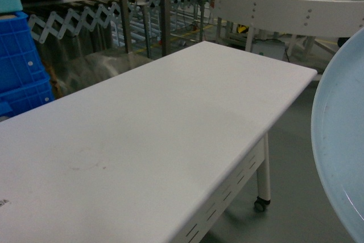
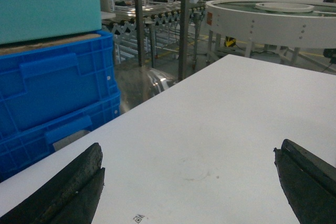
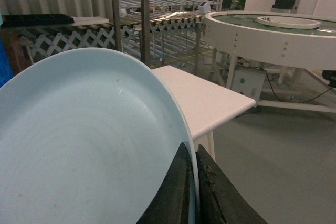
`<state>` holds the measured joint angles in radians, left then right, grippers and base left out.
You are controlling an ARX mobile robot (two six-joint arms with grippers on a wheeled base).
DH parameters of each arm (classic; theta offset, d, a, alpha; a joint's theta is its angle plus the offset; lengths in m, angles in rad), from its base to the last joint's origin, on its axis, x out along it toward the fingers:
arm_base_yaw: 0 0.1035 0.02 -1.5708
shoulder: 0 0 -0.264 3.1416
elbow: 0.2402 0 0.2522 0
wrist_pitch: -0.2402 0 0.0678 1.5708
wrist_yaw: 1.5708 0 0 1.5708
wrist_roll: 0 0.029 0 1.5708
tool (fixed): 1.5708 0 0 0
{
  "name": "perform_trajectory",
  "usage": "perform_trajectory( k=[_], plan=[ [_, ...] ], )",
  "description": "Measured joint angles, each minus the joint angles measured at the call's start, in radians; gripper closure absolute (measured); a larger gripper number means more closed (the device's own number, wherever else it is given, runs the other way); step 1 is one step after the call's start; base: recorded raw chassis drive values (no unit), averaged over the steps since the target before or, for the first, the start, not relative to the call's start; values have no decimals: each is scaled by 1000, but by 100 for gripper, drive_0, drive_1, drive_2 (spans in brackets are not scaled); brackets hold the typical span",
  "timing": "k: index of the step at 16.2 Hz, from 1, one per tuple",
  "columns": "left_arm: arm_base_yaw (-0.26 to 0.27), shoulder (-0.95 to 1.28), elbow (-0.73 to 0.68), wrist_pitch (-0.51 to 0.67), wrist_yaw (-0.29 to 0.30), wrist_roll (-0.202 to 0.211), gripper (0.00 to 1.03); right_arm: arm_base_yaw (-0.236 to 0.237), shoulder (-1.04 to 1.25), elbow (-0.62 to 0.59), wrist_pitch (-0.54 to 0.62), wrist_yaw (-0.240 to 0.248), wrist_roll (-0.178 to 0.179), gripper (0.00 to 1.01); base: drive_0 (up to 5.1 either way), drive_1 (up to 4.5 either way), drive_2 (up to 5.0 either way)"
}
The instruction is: Place blue tray on left shelf second layer neatly
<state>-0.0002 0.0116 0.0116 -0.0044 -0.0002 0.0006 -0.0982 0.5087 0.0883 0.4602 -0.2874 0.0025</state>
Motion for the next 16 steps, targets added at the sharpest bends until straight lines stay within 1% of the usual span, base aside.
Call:
perform_trajectory(
  k=[16],
  plan=[
    [0,0,0,0,0,0,5,0,0,0,0,0,0,99,-149,-149,-149]
  ],
)
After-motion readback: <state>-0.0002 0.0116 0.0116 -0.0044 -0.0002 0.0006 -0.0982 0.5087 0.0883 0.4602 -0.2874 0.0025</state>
